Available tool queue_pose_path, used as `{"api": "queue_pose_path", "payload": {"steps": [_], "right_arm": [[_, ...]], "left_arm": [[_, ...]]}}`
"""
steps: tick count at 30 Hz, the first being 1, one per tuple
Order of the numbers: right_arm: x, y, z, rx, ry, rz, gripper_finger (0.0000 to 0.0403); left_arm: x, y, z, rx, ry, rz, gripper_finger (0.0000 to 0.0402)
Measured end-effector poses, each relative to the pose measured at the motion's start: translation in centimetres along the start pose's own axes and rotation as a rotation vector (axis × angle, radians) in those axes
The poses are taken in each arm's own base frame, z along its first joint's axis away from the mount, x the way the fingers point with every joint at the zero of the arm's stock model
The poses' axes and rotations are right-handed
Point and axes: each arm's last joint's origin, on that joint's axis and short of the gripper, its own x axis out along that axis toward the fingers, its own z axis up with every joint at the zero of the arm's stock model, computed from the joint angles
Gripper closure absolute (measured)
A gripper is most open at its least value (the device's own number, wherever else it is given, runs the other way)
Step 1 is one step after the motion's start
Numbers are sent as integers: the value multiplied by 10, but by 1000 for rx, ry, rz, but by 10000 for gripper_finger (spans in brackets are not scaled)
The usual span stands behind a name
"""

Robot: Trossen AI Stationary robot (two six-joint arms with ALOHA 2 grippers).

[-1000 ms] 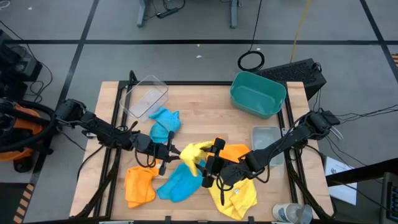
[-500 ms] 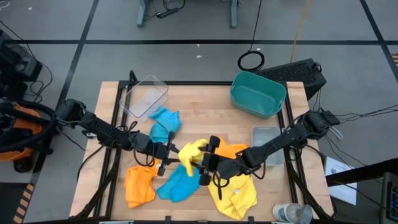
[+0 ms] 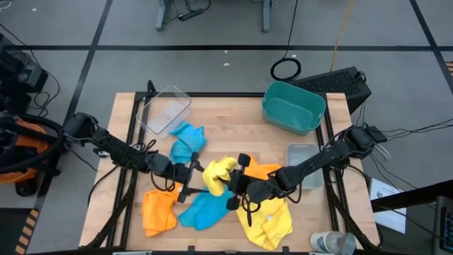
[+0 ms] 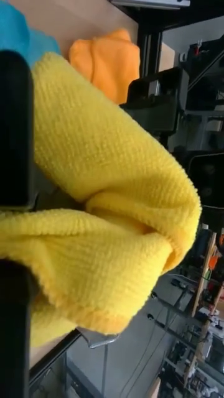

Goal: Sort microfiber towel by color & place in baskets
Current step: Put the top yellow towel into the green bin

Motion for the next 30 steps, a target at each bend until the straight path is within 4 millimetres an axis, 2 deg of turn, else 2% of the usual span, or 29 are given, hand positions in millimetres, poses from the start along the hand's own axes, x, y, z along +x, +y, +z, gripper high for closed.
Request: {"api": "queue_pose_path", "payload": {"steps": [6, 11, 15, 22, 30], "right_arm": [[-12, 6, 3, -55, -13, -49, 398], [-31, 9, 8, -99, -10, -107, 398], [-49, 8, 20, -103, -42, -83, 400], [-90, -13, 53, -96, -130, -49, 400], [-131, -41, 71, -59, -142, -5, 401]], "left_arm": [[-3, -4, 4, 0, -5, 33, 79], [-12, -8, 16, -3, -19, 42, 77], [-23, -11, 22, -30, 36, 56, 77], [-36, -14, 28, -86, 84, 40, 77], [-37, -15, 28, -82, 83, 47, 77]]}}
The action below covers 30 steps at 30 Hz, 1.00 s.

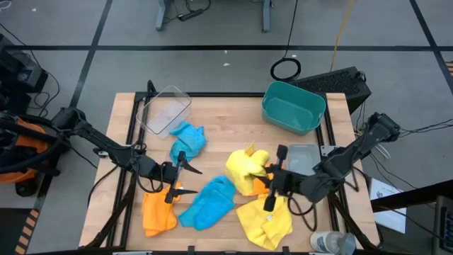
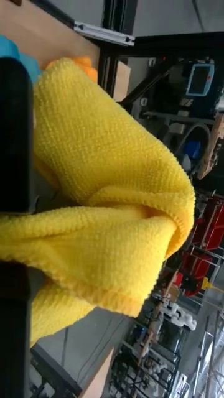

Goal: Sort microfiber towel by color & place in baskets
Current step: Put the top yellow towel into the green bin

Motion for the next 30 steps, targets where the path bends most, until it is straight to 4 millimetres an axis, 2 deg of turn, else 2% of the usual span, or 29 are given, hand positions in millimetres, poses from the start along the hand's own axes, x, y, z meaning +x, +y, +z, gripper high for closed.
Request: {"api": "queue_pose_path", "payload": {"steps": [5, 9, 13, 16, 19, 25, 30], "right_arm": [[-10, -13, -4, -67, 67, -27, 401], [-10, -30, -12, -109, 141, -171, 401], [-2, -50, -22, -176, 214, -355, 401], [11, -79, -25, -226, 266, -568, 401], [25, -113, -31, -238, 348, -661, 401], [51, -183, -56, -139, 543, -618, 401], [54, -225, -80, 25, 698, -573, 401]], "left_arm": [[0, 0, 0, 5, 0, 2, 77], [0, 1, -1, 31, 7, 33, 77], [0, 2, -1, 55, 12, 74, 77], [0, 3, -1, 57, 12, 89, 77], [0, 3, -1, 62, 13, 89, 77], [0, 3, -1, 139, 23, 90, 77], [1, 8, -2, 168, 28, 120, 77]]}}
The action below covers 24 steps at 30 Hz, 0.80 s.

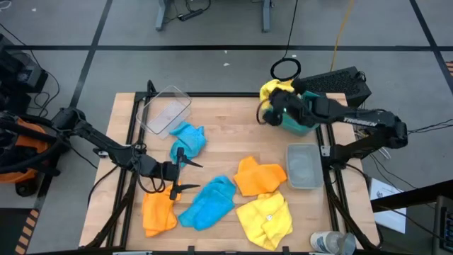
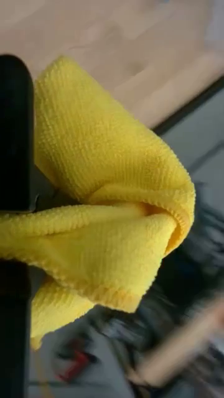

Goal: Sort microfiber towel by color & place in baskets
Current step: Put the top yellow towel into the green bin

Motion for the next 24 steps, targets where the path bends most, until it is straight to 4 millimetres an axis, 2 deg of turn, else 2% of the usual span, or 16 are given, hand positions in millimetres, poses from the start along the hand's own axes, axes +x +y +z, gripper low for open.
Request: {"api": "queue_pose_path", "payload": {"steps": [3, 8, 15, 24], "right_arm": [[12, -13, -8, 76, 96, 18, 401], [33, -17, -27, 141, 195, 0, 401], [66, -15, -54, 205, 211, -8, 401], [91, -13, -77, 336, 178, -23, 401]], "left_arm": [[2, 5, -1, 43, 6, 24, 77], [5, 19, -4, 81, 25, 88, 77], [9, 45, -10, 123, 51, 156, 77], [11, 72, -14, 130, 29, 147, 77]]}}
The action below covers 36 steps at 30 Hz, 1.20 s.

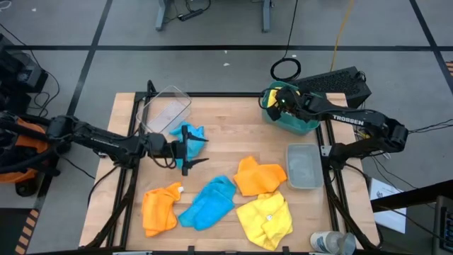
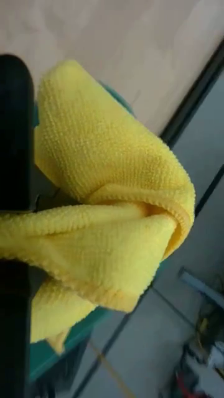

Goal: Sort microfiber towel by color & place in baskets
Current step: Put the top yellow towel into the green bin, then put the yellow towel into the green bin

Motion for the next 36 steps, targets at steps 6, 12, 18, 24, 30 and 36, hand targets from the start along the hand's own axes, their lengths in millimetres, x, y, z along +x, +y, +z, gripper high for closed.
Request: {"api": "queue_pose_path", "payload": {"steps": [6, 12, 18, 24, 30, 36], "right_arm": [[16, 6, -15, 37, 56, 13, 398], [38, 15, -27, 53, 139, -22, 359], [48, 17, -27, 62, 169, -44, 301], [27, 11, -3, 63, 140, -31, 242], [-13, 6, 27, 22, 169, -13, 202], [-64, 19, 43, -20, 153, 120, 197]], "left_arm": [[1, 11, -2, 1, -40, -28, 77], [2, 17, -4, 14, -52, -42, 77], [2, 19, -5, 15, -46, -34, 77], [2, 19, -5, 15, -45, -35, 77], [2, 19, -5, 14, -39, -38, 77], [2, 18, -6, -5, -27, -43, 77]]}}
